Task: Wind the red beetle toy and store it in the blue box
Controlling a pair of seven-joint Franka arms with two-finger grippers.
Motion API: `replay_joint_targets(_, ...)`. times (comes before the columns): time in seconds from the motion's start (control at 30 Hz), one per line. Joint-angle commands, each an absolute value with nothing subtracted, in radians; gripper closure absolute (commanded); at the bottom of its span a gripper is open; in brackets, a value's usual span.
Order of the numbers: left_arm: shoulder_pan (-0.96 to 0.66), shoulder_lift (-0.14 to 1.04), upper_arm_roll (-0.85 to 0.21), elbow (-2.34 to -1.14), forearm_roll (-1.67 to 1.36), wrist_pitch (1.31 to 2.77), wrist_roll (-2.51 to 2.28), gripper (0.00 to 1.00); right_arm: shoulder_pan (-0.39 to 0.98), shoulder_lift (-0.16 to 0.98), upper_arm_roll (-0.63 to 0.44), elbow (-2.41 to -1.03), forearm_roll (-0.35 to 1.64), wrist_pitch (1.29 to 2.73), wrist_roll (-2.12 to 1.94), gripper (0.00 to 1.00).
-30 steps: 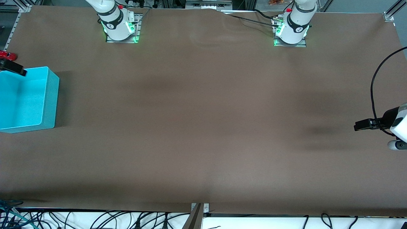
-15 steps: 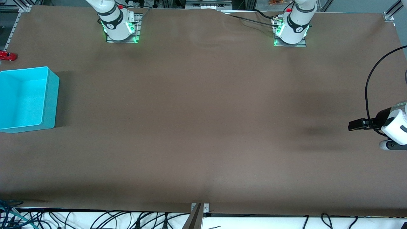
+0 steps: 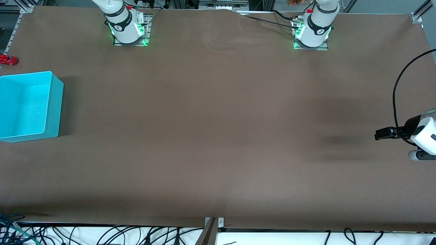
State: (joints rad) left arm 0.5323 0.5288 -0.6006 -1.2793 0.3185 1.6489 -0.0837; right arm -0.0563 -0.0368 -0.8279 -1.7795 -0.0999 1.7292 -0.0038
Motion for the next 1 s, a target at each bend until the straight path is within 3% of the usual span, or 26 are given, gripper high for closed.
replay_joint_targets(0.0, 0.528, 0.525, -0.603, -1.264, 0.347, 1.628, -0.064, 0.00, -0.052, -0.064, -0.831, -1.770, -0.095, 1.746, 0.029, 0.00)
replay_joint_targets(0.33, 0.520, 0.526, -0.604, -1.264, 0.347, 1.628, -0.064, 0.00, -0.058, -0.087, -0.845, -1.756, -0.135, 1.865, 0.026, 0.00)
replay_joint_targets(0.57, 0.514, 0.528, -0.604, -1.264, 0.350, 1.628, -0.064, 0.00, -0.060, -0.083, -0.917, -1.764, -0.140, 1.948, 0.051, 0.00)
replay_joint_targets(0.7, 0.506, 0.528, -0.601, -1.266, 0.353, 1.628, -0.064, 0.00, -0.060, -0.097, -0.976, -1.769, -0.140, 1.939, 0.087, 0.00)
replay_joint_targets(0.97, 0.505, 0.534, -0.600, -1.266, 0.356, 1.628, -0.063, 0.00, -0.058, -0.121, -0.974, -1.769, -0.140, 1.951, 0.149, 0.00)
